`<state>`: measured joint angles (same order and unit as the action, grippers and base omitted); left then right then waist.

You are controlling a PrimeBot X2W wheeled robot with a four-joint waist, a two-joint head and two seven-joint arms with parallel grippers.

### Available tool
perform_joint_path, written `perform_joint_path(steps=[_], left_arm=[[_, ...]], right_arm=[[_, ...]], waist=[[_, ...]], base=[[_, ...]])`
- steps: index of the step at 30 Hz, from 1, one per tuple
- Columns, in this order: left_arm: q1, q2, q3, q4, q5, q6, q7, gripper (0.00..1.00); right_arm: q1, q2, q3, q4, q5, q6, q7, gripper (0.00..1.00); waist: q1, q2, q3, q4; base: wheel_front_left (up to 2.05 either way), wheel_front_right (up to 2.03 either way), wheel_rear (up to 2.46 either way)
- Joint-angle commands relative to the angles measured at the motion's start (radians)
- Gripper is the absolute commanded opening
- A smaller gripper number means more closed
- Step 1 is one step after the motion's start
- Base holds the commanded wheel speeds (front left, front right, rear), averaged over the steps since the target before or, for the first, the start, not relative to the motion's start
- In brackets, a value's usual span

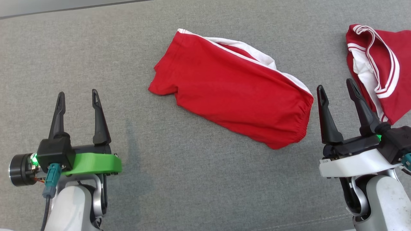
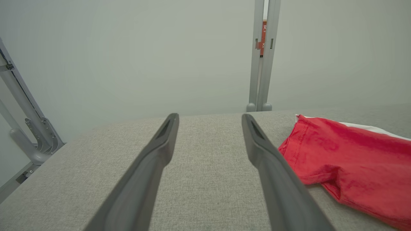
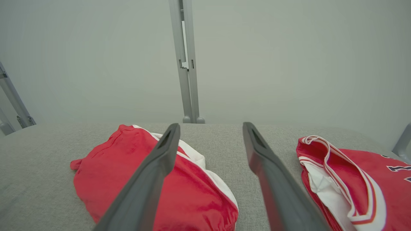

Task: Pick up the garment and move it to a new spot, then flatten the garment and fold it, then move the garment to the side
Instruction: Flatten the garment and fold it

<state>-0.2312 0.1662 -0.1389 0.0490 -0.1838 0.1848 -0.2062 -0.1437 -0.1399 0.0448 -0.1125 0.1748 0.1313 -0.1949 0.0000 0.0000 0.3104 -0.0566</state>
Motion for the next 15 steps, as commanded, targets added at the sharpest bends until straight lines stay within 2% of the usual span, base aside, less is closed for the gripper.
perform_joint_path(steps=[1, 5, 9, 12, 15], left_arm=[[0.006, 0.011, -0.005, -0.005, 0.004, -0.001, 0.006, 1.0], [-0.068, 0.028, -0.048, -0.01, 0.011, -0.051, 0.045, 1.0], [-0.191, 0.031, -0.123, 0.032, 0.007, -0.143, 0.129, 1.0], [-0.307, 0.025, -0.175, 0.127, -0.006, -0.218, 0.213, 1.0], [-0.406, 0.029, -0.204, 0.248, -0.018, -0.264, 0.278, 1.0]], right_arm=[[0.004, 0.001, 0.0, -0.002, 0.006, -0.001, 0.001, 1.0], [-0.006, 0.003, 0.001, -0.007, 0.006, -0.001, 0.003, 1.0], [-0.03, 0.004, 0.011, -0.016, 0.004, -0.001, 0.005, 1.0], [-0.047, 0.009, 0.022, -0.014, 0.008, -0.001, -0.001, 1.0], [-0.065, 0.016, 0.039, 0.0, 0.014, -0.001, -0.009, 1.0]], waist=[[0.0, 0.0, 0.004, -0.002], [0.0, 0.0, 0.028, -0.005], [0.0, 0.0, 0.071, -0.02], [0.0, 0.0, 0.105, -0.043], [0.0, 0.0, 0.131, -0.074]], base=[[0.0, 0.0, 0.0], [0.0, 0.0, 0.0], [0.0, 0.0, 0.0], [0.0, 0.0, 0.0], [0.0, 0.0, 0.0]])
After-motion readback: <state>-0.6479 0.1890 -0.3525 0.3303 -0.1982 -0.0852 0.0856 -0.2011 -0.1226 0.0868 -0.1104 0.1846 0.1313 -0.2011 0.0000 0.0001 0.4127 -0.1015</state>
